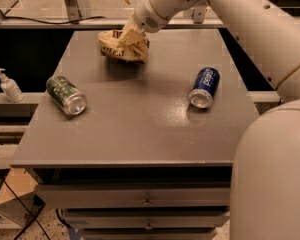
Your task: Pick brown chip bag
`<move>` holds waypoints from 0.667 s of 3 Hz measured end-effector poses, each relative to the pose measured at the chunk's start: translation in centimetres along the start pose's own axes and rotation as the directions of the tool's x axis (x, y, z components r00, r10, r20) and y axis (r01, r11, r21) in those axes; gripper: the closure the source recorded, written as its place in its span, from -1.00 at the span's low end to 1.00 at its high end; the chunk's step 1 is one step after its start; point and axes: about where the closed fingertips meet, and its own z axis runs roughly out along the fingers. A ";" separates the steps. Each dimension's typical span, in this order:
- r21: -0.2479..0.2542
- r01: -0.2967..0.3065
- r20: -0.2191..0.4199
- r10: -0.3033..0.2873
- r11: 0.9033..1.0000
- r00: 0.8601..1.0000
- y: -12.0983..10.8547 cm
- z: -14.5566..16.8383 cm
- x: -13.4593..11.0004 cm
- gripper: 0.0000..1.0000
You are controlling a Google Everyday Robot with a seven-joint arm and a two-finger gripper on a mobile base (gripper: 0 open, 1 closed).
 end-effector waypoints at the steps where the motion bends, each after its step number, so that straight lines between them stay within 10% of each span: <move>1: 0.055 0.087 0.005 -0.087 0.995 0.996 -1.3 -5.1 -2.4 1.00; 2: 0.132 0.147 -0.013 -0.146 0.980 0.989 -3.1 -11.6 -4.7 1.00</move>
Offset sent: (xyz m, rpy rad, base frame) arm -0.0160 -0.0916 0.2217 -0.0713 -0.3292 -0.0222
